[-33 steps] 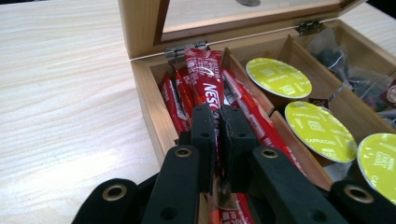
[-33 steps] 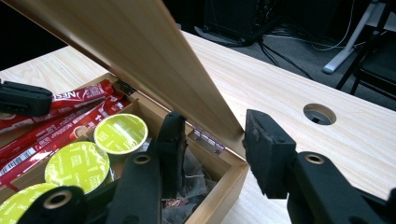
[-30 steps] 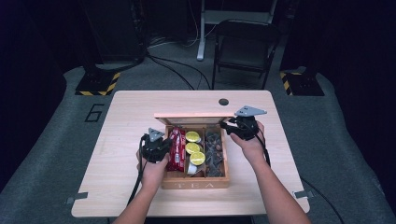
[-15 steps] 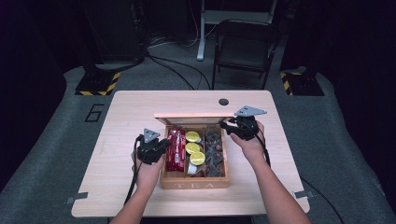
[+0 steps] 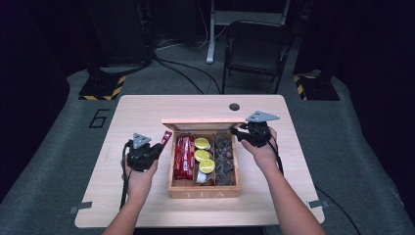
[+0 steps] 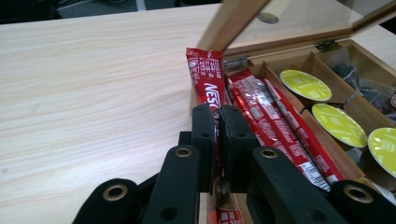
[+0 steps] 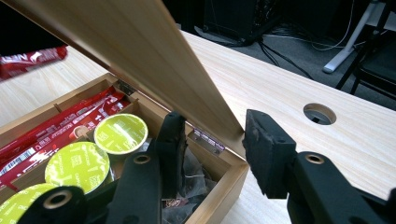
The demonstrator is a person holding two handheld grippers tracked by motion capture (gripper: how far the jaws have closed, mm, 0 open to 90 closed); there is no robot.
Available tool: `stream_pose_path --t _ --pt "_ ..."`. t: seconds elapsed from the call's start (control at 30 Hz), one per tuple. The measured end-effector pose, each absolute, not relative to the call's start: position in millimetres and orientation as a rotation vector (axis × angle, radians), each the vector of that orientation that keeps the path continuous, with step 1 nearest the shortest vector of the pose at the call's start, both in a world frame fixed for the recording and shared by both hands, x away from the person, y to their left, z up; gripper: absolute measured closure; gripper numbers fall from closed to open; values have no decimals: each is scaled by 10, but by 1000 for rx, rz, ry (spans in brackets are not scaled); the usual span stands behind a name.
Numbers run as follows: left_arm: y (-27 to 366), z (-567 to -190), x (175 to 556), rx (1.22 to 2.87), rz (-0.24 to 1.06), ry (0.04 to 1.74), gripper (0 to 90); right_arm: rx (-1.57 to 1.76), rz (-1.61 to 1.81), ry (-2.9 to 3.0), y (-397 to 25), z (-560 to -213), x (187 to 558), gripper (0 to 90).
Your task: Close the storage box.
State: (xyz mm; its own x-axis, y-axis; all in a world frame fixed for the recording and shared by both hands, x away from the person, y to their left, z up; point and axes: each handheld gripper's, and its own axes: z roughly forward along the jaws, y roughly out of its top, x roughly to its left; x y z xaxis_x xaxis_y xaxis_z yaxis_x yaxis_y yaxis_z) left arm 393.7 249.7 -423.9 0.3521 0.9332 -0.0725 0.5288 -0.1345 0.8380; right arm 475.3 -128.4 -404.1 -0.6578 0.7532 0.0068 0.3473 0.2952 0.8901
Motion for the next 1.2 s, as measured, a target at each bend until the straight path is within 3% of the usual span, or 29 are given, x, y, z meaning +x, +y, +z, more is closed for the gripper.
stream_pose_path --t 0.47,1.2 --pt "2832 -4176 3794 1713 655 1336 847 985 1315 2158 -1283 -4040 4746 590" --pt "3073 -4415 3684 1689 657 1388 847 989 1315 2150 -1274 -4047 4733 590"
